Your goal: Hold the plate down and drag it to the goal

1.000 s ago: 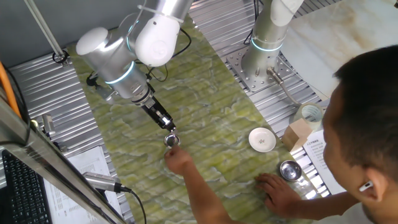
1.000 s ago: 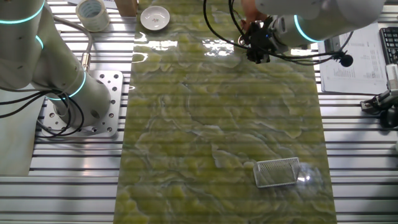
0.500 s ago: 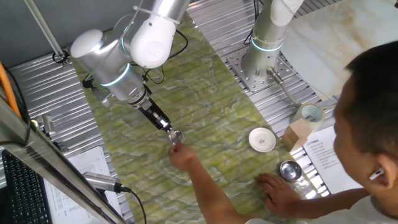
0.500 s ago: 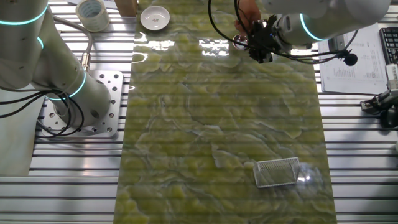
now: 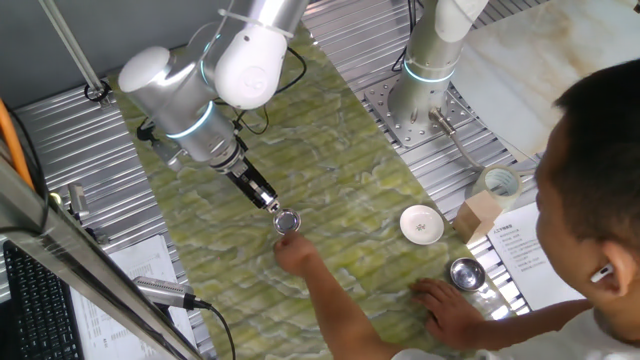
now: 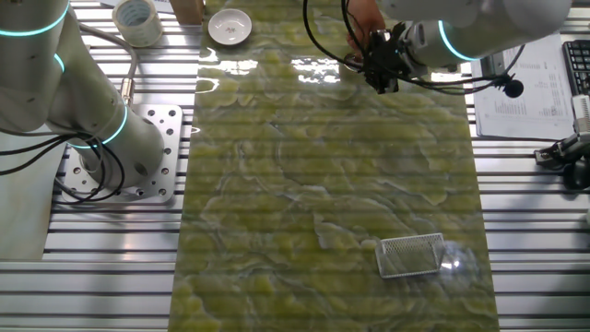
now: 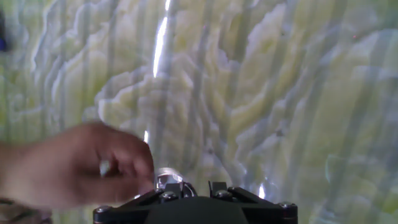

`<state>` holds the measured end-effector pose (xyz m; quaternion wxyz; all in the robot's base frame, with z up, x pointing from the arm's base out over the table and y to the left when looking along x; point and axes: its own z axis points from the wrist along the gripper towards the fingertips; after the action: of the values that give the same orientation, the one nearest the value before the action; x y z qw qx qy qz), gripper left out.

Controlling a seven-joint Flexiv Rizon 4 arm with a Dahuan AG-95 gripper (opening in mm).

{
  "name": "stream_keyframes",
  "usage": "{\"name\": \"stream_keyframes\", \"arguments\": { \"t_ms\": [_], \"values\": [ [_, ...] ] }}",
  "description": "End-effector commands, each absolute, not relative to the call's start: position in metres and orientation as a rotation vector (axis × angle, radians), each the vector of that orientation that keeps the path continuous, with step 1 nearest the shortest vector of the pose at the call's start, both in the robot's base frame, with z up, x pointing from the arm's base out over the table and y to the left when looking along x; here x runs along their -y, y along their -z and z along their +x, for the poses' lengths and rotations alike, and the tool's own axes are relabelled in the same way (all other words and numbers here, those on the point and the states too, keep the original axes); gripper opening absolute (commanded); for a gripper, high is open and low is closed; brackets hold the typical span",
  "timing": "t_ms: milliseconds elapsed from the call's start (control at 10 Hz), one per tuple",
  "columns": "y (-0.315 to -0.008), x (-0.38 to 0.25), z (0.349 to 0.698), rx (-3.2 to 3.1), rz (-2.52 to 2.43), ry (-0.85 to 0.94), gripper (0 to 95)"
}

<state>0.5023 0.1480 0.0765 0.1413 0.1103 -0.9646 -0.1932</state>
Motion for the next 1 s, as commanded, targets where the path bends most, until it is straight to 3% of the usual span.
{"name": "stream_keyframes", "arguments": {
  "t_ms": [100,1000],
  "values": [
    [-0.078,-0.144,0.503,2.787,0.332,0.556,0.0],
    [-0.066,-0.146,0.51,2.819,0.34,0.535,0.0]
  ]
}}
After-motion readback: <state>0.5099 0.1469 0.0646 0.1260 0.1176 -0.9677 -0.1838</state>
